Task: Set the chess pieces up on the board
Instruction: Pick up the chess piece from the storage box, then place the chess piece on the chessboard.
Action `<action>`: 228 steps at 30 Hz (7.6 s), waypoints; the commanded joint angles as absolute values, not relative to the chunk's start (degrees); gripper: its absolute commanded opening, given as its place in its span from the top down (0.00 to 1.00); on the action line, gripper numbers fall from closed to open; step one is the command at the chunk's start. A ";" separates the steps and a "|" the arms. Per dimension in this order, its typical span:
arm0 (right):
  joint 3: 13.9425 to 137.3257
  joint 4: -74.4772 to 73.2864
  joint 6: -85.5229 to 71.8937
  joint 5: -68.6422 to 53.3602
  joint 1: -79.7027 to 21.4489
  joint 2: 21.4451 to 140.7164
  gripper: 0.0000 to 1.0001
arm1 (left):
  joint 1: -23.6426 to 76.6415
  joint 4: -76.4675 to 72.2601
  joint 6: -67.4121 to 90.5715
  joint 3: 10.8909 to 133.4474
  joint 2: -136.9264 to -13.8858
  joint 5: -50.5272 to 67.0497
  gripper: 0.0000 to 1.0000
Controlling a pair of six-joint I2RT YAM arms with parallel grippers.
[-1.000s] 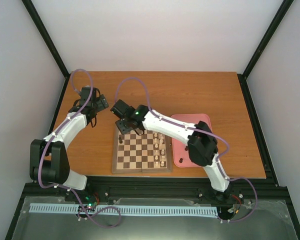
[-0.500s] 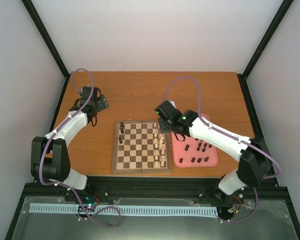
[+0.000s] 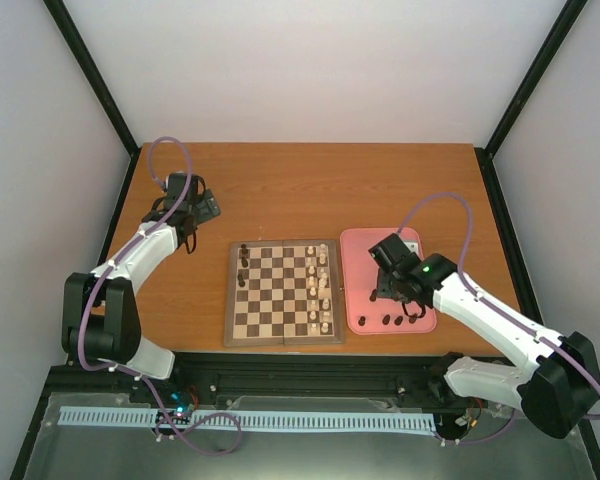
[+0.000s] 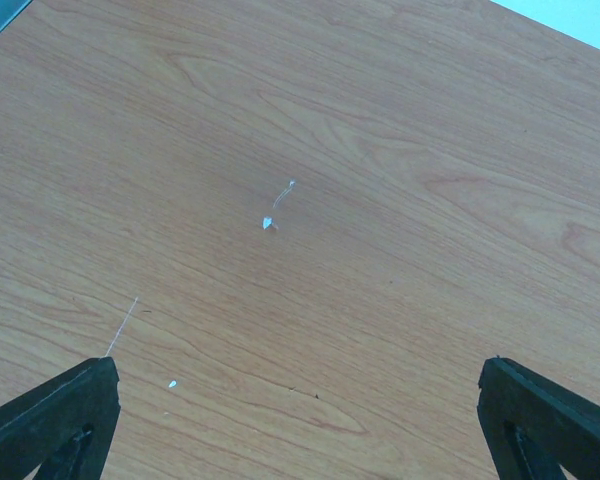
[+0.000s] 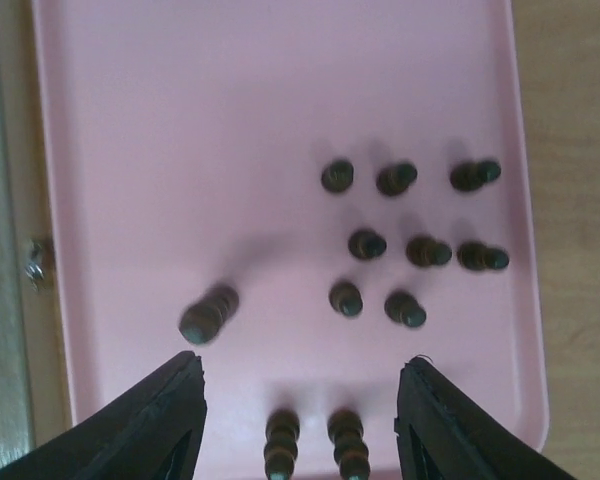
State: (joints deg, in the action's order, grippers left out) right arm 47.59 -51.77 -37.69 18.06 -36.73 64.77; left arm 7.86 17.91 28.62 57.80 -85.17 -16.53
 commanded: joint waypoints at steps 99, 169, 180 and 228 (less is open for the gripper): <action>85.41 -49.89 -24.73 9.54 -51.68 97.96 0.96 | 8.61 18.73 28.11 60.04 -83.73 -17.31 0.00; 127.75 -58.12 -17.12 2.43 -60.29 137.60 0.95 | 8.61 18.10 28.00 59.91 -85.42 -17.08 0.00; 127.79 -58.71 -16.96 3.90 -60.29 138.86 0.95 | 8.62 18.09 27.95 59.88 -85.27 -17.14 0.00; 125.51 -56.81 -16.34 10.83 -61.70 130.35 0.69 | 8.61 18.08 27.94 60.12 -86.23 -17.28 0.00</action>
